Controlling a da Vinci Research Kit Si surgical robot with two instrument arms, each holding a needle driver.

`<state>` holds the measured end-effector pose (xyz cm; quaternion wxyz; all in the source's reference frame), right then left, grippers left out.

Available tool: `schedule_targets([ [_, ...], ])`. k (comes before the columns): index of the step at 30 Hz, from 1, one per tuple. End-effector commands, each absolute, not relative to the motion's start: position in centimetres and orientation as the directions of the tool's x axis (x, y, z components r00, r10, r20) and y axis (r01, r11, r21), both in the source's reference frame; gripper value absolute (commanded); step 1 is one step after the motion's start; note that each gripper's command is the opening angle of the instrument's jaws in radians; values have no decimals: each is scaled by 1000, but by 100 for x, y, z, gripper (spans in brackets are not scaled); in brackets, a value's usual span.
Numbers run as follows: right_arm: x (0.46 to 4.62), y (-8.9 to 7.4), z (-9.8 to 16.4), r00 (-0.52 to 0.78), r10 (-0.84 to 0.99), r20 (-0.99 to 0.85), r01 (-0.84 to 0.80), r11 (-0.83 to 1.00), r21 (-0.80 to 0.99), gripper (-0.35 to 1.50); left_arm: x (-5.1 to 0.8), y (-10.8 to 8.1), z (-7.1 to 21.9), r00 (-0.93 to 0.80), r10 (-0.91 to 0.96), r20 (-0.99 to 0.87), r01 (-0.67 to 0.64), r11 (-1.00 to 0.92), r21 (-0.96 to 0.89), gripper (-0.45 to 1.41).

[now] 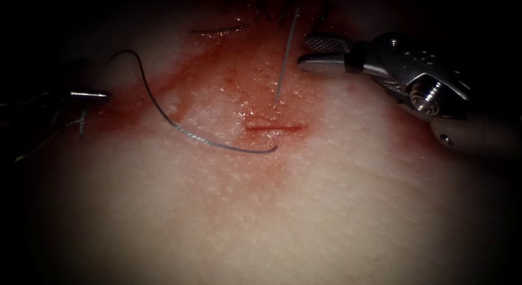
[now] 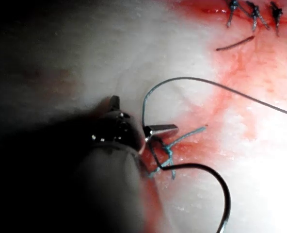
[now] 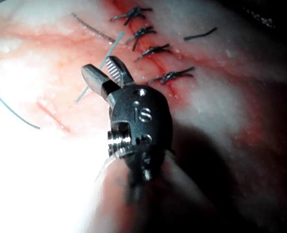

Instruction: Wound Closure

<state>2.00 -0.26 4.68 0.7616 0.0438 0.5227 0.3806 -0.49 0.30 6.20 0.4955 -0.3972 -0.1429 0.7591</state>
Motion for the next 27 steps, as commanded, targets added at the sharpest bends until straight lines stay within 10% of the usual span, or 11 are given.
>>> schedule_targets([
  [1, 209, -26, 474, 163, 625, -764, -532, 708, 465, 19, -53, 32, 629, -195, 864, -464, -636, -471, -611, 93],
  [8, 214, -29, 477, 165, 622, -765, -533, 709, 462, 14, -50, 35, 619, -194, 870, -454, -630, -465, -622, -45],
  [19, 215, -30, 479, 175, 623, -762, -519, 716, 467, 9, -62, 48, 574, -189, 775, -603, -605, -576, -550, -45],
  [23, 207, -27, 475, 175, 627, -759, -512, 716, 474, 84, -70, 52, 553, -159, 721, -674, -610, -609, -507, -45],
  [27, 204, -33, 470, 190, 654, -733, -451, 721, 526, 81, -85, 54, 527, -124, 678, -725, -595, -636, -492, -45],
])
